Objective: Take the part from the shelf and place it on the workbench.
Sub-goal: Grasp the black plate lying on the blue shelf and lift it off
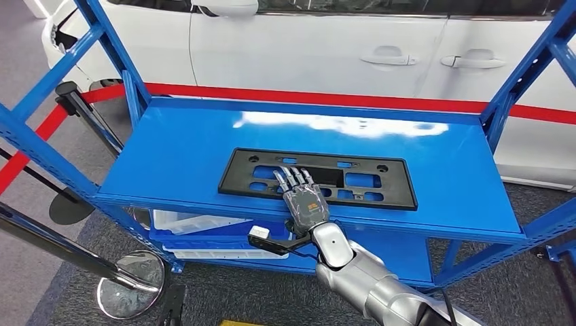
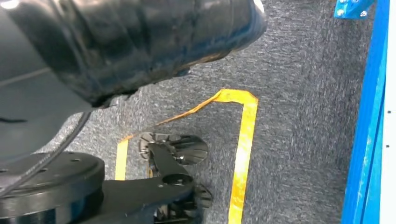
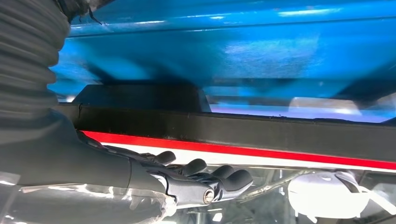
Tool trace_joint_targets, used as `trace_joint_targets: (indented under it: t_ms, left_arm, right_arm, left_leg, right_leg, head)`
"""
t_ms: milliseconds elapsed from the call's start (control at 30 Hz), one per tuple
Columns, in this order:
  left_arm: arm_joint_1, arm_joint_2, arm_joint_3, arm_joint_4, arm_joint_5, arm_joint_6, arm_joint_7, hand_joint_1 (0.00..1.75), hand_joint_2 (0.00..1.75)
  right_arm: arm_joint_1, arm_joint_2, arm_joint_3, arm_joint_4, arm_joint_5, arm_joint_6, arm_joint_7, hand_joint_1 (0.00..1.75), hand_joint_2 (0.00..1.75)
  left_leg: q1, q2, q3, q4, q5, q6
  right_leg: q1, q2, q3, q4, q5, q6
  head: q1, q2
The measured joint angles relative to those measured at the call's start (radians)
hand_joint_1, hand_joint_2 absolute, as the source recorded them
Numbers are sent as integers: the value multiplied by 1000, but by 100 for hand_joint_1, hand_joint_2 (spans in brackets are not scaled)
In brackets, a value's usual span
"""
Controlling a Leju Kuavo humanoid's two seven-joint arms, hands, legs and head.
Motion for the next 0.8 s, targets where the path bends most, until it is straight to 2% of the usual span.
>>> trace_joint_targets:
  t_ms: [67,100,133,233,300,367,400,433,467,533,600,667,733,800]
  left_arm:
    - [-1,1,0,0,-1,0,0,0,0]
    - [-2,1,0,0,-2,-1,0,0,0]
    - [-2,1,0,0,-2,-1,0,0,0]
    - [0,1,0,0,-3,-2,0,0,0]
    - [0,1,0,0,-5,-2,0,0,0]
    - [0,1,0,0,-7,-5,0,0,0]
    - [1,1,0,0,-7,-7,1,0,0]
    - [1,1,0,0,-8,-9,2,0,0]
    - [1,1,0,0,-9,-12,4,0,0]
    - [1,1,0,0,-9,-16,6,0,0]
    - [0,1,0,0,-11,-19,8,0,0]
    - [0,1,0,0,-13,-20,9,0,0]
    - [0,2,0,0,-17,-23,10,0,0]
    - [0,3,0,0,-20,-25,11,0,0]
  right_arm:
    - [0,-1,-8,0,-2,-2,0,175,175]
    - [1,-2,-12,0,-4,-2,0,175,175]
    - [3,-4,-16,0,-8,-3,-1,175,175]
    - [10,-14,-31,0,-22,-6,-12,175,175]
    - [13,-21,-41,0,-26,-9,-21,175,175]
    - [14,-25,-46,0,-32,-15,-31,175,175]
    - [14,-26,-47,0,-35,-18,-36,175,175]
    - [13,-27,-49,0,-39,-19,-42,175,175]
    - [13,-27,-52,0,-42,-19,-47,175,175]
    - [9,-27,-58,-2,-49,-18,-58,175,175]
    - [3,-26,-60,-6,-55,-16,-69,175,175]
    - [-2,-25,-62,-9,-53,-16,-77,175,175]
    - [-3,-24,-62,-12,-41,-16,-79,175,175]
    - [-5,-24,-62,-14,-31,-16,-80,175,175]
  left_leg:
    - [-1,0,69,-133,46,7]
    - [-3,0,89,-174,55,11]
    - [-5,1,96,-190,53,16]
    - [-3,6,98,-202,62,36]
    - [1,12,97,-211,72,52]
    - [-2,16,90,-211,76,60]
    - [-4,17,87,-210,78,60]
    - [-4,18,85,-210,79,60]
    - [-4,18,84,-208,80,59]
    - [-3,15,83,-201,79,54]
    - [-7,11,77,-190,78,43]
    - [-10,8,72,-188,80,29]
    - [-6,6,67,-185,78,17]
    - [-3,6,38,-123,39,8]
  right_leg:
    - [2,3,-1,2,1,7]
    - [4,5,-2,1,2,13]
    - [5,7,-3,-1,5,20]
    - [5,12,-9,0,4,39]
    - [4,12,-41,64,-40,44]
    - [4,11,-97,189,-105,46]
    - [4,11,-118,239,-123,47]
    - [4,11,-123,259,-123,48]
    - [3,11,-107,240,-105,48]
    - [1,10,-35,116,-52,45]
    - [2,11,16,20,-28,38]
    - [7,11,19,4,-26,28]
    - [5,9,21,0,-19,14]
    - [0,6,23,-5,-13,3]
  head:
    - [0,0]
    - [1,0]
    - [2,0]
    - [3,0]
    - [8,0]
    - [11,0]
    - [12,0]
    - [12,0]
    - [12,0]
    - [12,0]
    - [11,0]
    - [10,0]
    - [9,0]
    - [5,0]
